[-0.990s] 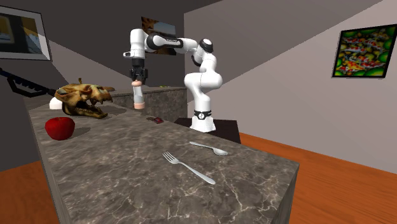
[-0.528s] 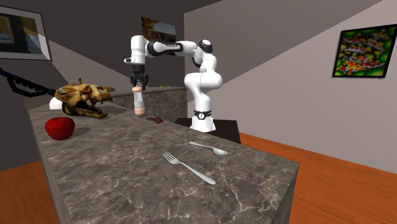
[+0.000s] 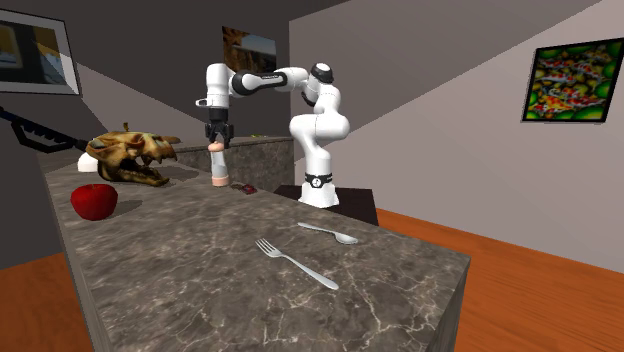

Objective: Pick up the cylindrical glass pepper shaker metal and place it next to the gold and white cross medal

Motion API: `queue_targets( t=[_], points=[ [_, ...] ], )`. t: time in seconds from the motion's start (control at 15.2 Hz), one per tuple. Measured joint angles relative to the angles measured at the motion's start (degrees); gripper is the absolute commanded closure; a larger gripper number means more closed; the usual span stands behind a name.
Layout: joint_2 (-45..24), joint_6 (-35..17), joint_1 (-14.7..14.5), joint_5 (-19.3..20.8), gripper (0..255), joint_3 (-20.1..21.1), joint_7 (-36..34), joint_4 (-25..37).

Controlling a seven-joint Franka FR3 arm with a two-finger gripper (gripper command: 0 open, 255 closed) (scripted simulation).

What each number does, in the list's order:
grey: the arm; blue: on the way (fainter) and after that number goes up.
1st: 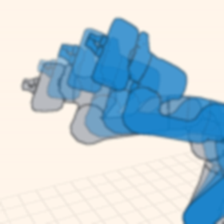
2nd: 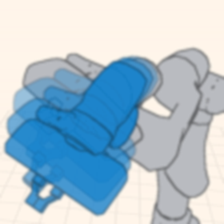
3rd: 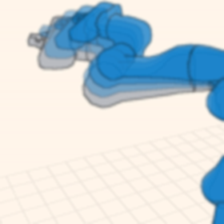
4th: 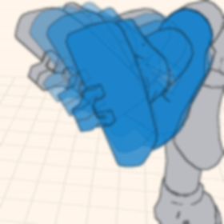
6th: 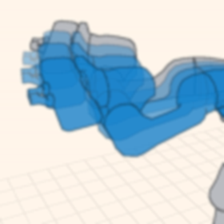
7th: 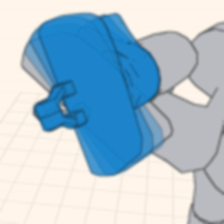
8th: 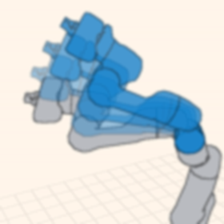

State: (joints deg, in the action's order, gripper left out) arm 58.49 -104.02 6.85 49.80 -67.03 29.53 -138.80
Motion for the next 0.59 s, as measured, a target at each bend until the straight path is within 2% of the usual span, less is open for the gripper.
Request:
queue_targets(
  t=[0.2, 0.26, 0.59],
  points=[
    [0.0, -0.1, -0.1, 0.0, 255, -0.1, 0.0, 0.0],
    [0.0, -0.1, -0.1, 0.0, 0, -0.1, 0.0, 0.0],
    [0.0, -0.1, -0.1, 0.0, 0, -0.1, 0.0, 0.0]
  ],
)
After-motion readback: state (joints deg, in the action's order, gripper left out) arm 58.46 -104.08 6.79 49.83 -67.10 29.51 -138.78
